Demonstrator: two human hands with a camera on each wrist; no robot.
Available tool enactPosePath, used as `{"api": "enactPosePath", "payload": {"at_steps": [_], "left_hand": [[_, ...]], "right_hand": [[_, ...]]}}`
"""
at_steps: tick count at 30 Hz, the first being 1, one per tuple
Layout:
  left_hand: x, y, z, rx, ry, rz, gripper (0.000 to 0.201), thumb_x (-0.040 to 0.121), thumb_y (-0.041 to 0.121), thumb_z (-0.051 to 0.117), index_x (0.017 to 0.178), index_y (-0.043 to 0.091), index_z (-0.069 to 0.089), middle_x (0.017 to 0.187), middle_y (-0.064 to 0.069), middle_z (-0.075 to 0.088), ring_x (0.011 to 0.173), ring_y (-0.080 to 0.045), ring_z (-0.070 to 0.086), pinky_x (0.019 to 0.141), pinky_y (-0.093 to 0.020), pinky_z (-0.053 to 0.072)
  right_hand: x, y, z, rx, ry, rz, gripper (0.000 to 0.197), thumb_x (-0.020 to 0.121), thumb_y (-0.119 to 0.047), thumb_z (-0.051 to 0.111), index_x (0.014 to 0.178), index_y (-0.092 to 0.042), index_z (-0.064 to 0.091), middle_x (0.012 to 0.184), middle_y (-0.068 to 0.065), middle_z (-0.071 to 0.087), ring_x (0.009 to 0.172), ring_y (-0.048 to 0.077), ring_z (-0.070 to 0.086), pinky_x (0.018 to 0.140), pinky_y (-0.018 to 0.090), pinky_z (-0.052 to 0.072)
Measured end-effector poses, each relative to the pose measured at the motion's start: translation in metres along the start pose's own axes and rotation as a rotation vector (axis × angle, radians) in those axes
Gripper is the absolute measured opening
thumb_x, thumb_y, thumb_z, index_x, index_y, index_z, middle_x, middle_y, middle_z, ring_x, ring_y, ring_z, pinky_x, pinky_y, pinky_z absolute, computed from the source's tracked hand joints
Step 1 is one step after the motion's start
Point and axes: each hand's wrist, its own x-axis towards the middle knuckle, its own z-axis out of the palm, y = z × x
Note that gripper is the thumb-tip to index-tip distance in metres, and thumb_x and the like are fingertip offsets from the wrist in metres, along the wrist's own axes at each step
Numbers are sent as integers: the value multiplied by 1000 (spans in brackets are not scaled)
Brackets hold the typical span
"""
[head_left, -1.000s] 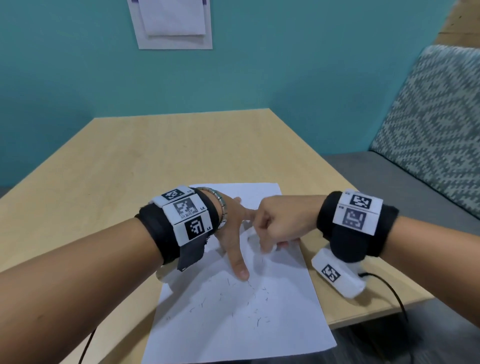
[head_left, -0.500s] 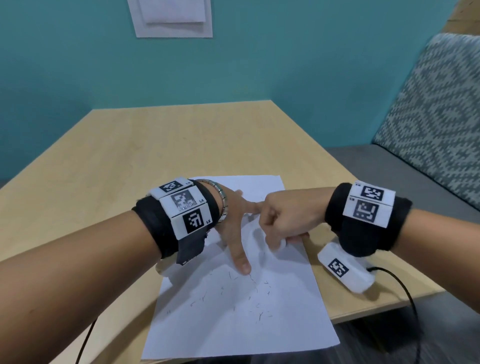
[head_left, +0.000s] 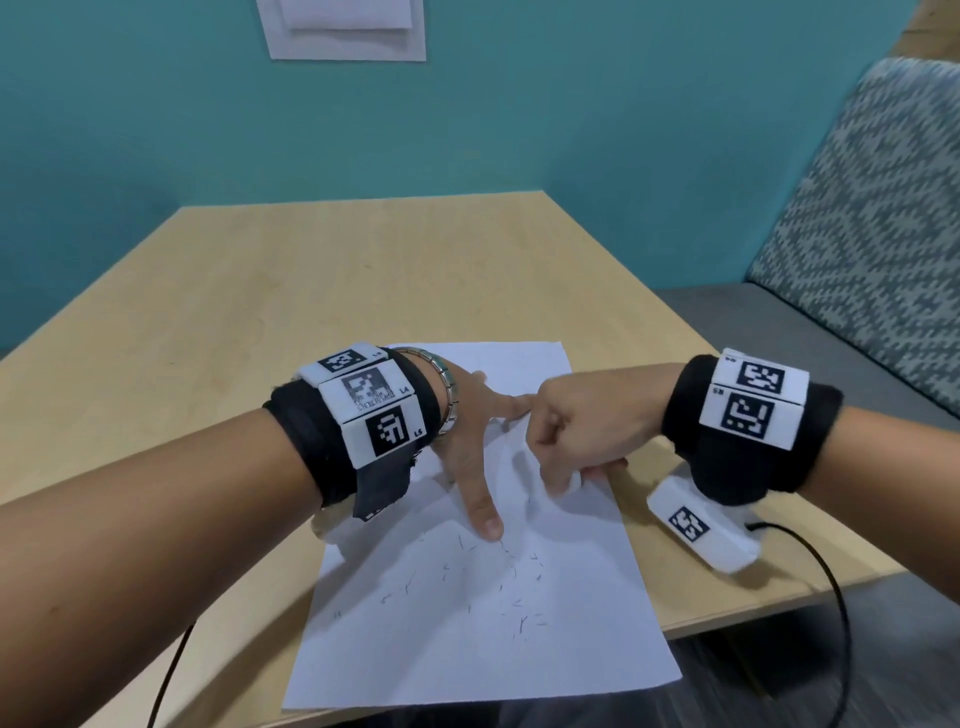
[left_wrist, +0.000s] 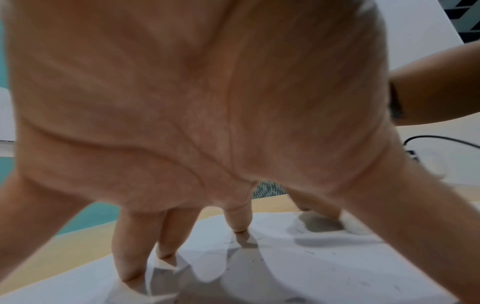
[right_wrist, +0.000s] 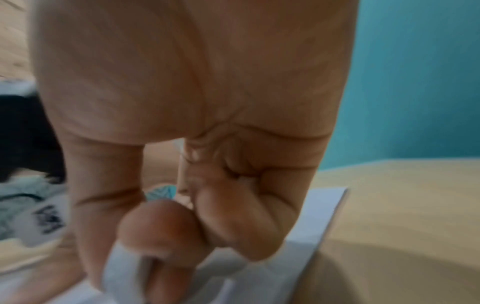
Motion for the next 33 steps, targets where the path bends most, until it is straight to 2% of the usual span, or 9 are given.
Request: {"api": "enactPosePath", "payload": {"at_steps": [5,9,14,17,21,23,26,30,33], "left_hand": [[1,-1,1,-33,2,14,125,50,74,80,135,72,-11,163,0,-11,146,-22,23,112,-43,25],[2,-3,2,-48,6,21,123,50,74,81,136,71,-8,162,2,-15,148,-20,17,113,-42,22],[0,-3,2,-69,5,24,121,51,74,80,137,71,-5,162,1,-15,148,-18,16,113,-42,22],[1,-4,3,-67,19,34,122,54,71,81,141,66,-6,163,1,-13,148,-20,17,114,-42,21],[4,-7,8,-91,24,-10,144,52,71,82,146,48,-24,163,6,-13,149,-18,13,115,-45,19],[4,-9,10,-103,29,-16,142,51,72,82,151,43,-15,163,9,-8,148,-17,16,117,-44,22],[5,-12,12,-123,31,28,134,48,74,81,151,46,1,163,11,-4,147,-15,19,115,-42,26],[5,-15,14,-132,42,16,145,44,79,79,152,43,-10,162,15,-8,148,-13,14,116,-48,23],[7,-17,17,-192,71,84,129,38,81,80,146,54,14,155,12,19,142,-19,30,111,-48,33]], "right_hand": [[1,3,-6,33,78,24,21,79,-15,70,61,-11,60,54,2,59,48,17,46,52,22,41],[1,-3,1,8,-11,-16,23,80,-17,71,60,-12,59,55,2,59,46,16,45,51,23,41],[5,-1,-7,23,57,24,20,79,-16,70,61,-13,62,54,1,61,48,17,47,51,22,42],[5,-7,1,20,-27,-13,22,80,-17,71,61,-13,63,57,3,62,49,17,50,52,23,44],[13,3,-20,7,139,84,18,75,-16,69,59,-13,61,56,2,66,46,19,47,54,24,42],[16,-6,-14,-12,115,60,16,75,-17,69,62,-13,62,57,1,65,49,19,50,52,22,43],[18,-18,-4,-25,35,7,19,77,-17,69,60,-13,61,56,0,63,48,16,51,51,22,45],[23,-12,-23,-37,155,71,20,74,-17,68,56,-16,61,55,1,65,48,19,49,54,23,43],[26,-20,-13,-58,107,16,21,74,-20,68,55,-19,60,51,-3,62,48,18,50,56,25,45]]}}
